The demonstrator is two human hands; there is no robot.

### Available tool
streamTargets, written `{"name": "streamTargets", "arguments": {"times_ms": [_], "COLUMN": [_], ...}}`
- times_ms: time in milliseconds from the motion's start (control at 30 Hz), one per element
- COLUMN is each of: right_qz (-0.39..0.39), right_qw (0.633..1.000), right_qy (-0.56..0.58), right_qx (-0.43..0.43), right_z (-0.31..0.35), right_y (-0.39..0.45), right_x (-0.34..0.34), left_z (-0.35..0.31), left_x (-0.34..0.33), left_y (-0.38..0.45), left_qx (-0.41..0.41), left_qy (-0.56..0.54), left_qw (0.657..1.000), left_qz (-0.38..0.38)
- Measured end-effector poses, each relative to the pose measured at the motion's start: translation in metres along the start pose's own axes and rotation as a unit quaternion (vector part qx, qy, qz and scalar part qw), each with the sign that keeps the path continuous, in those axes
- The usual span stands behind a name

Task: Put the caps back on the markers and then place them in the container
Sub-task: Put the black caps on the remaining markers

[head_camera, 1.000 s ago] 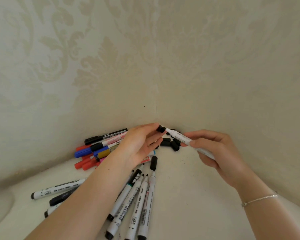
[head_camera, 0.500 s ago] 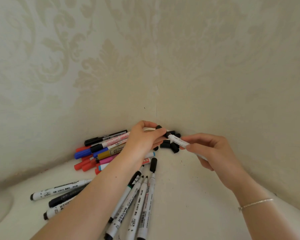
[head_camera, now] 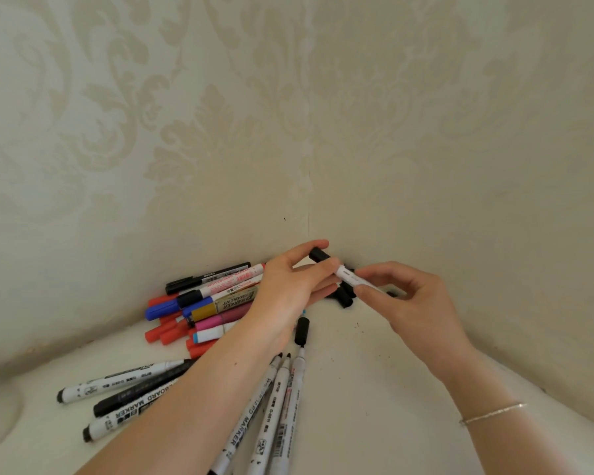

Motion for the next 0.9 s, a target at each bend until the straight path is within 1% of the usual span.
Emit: {"name": "streamTargets", "arguments": {"times_ms": [133, 267, 333, 400, 467, 567, 633, 767, 867, 900], "right_qz": [0.008, 0.026, 0.006, -0.029, -0.058, -0.077, -0.08, -0.078, -0.076, -0.077], "right_qw": [1.0, 0.998, 0.997, 0.995, 0.993, 0.992, 0.992, 0.993, 0.994, 0.994], "right_qy": [0.005, 0.042, 0.043, 0.056, 0.063, 0.057, 0.046, 0.031, 0.022, 0.021], "right_qx": [-0.012, -0.05, -0.063, -0.074, -0.08, -0.085, -0.085, -0.078, -0.072, -0.074], "right_z": [-0.001, -0.004, -0.007, -0.009, -0.011, -0.013, -0.013, -0.012, -0.011, -0.011], "right_y": [0.002, 0.006, 0.008, 0.009, 0.01, 0.011, 0.012, 0.012, 0.012, 0.012], "right_x": [0.0, 0.006, 0.012, 0.019, 0.024, 0.026, 0.026, 0.025, 0.026, 0.027], "left_z": [-0.003, -0.006, -0.005, -0.003, 0.001, 0.017, 0.024, 0.027, 0.023, 0.02], "left_x": [0.001, 0.009, 0.02, 0.029, 0.027, 0.013, 0.008, 0.009, 0.007, 0.007], "left_y": [0.0, 0.004, 0.01, 0.014, 0.015, 0.012, 0.01, 0.011, 0.011, 0.012], "left_qx": [-0.001, -0.016, -0.008, -0.003, -0.01, -0.02, -0.034, -0.049, -0.063, -0.062], "left_qy": [0.025, 0.04, 0.055, 0.131, 0.253, 0.394, 0.472, 0.546, 0.611, 0.624], "left_qw": [1.0, 0.998, 0.996, 0.989, 0.967, 0.918, 0.88, 0.834, 0.785, 0.774], "left_qz": [0.007, -0.042, -0.07, -0.07, -0.033, 0.04, 0.051, 0.055, 0.079, 0.087]}}
Point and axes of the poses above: each hand's wrist, its own y-axis towards the middle knuckle, its own x-axis out of the back of the hand, z = x × y, the point moved 3 cm from there along y, towards the middle knuckle, and after that the axes turned 3 degrees about y, right-handed, at the moved point
